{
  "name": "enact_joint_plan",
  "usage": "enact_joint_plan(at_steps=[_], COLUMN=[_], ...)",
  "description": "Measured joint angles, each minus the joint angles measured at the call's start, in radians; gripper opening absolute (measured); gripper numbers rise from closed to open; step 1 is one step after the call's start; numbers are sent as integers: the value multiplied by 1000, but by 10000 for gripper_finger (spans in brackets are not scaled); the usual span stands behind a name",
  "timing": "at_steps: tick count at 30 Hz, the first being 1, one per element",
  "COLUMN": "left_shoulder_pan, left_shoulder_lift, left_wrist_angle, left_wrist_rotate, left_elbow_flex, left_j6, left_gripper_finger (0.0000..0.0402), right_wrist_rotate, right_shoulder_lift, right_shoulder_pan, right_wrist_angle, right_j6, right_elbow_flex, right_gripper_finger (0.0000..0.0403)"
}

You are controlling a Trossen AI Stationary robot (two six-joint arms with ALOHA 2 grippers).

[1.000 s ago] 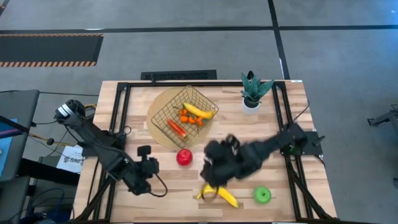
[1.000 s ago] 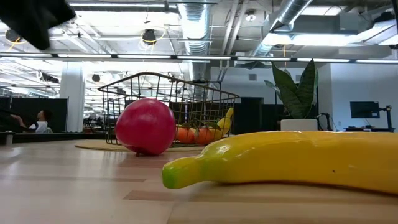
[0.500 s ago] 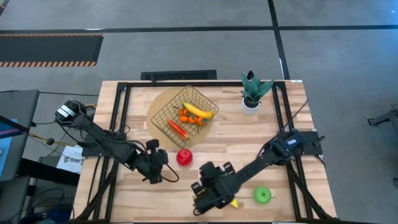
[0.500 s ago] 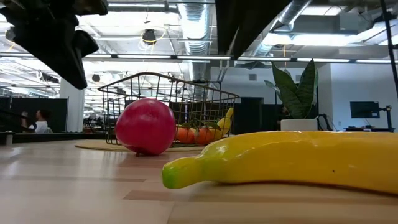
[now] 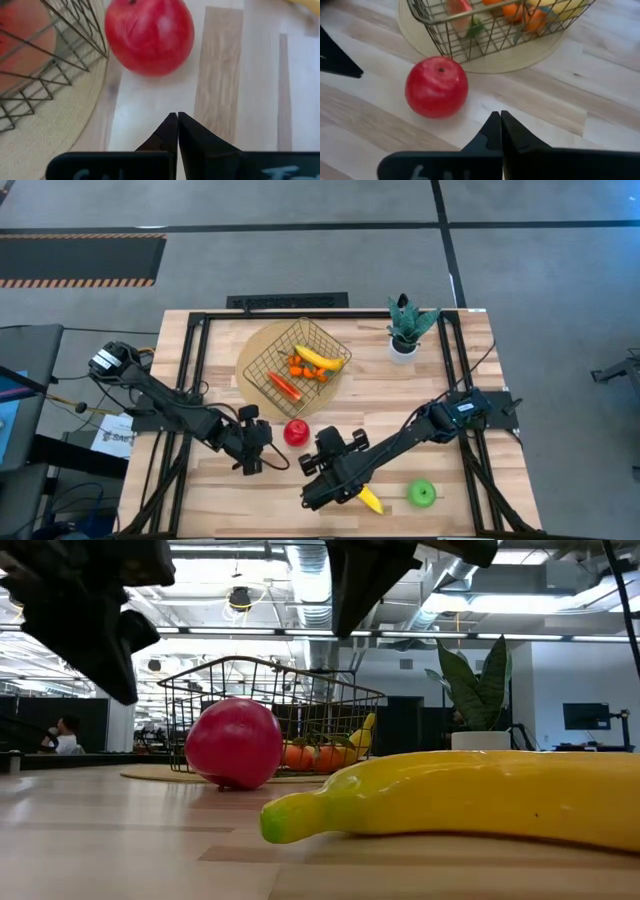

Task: Build produce basket
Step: Put the red apple into the wire basket

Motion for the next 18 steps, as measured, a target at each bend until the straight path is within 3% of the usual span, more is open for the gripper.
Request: enact_joint_plan(at_steps=[6,9,13,18], left_shoulder_pan=[-5,-5,-5,-5], left_shoulder_lift=[-4,-4,-5,-11], left_wrist_angle=[21,24,32,36], left_wrist_rotate=[29,48,49,45], left_elbow_flex=[1,1,1,2], left_j6=[16,20,22,23], left_gripper_finger=[0,0,0,0], right_wrist_rotate=[-19,16,64,84], right_shoulder_lift=[-39,-126,-248,-466], right_shoulder_pan=[19,23,17,17], right_wrist_angle=[26,-27,-23,-23], right_j6=[-13,-52,-238,-337], right_elbow_flex=[-3,1,-31,-193], right_gripper_finger=[2,2,1,1])
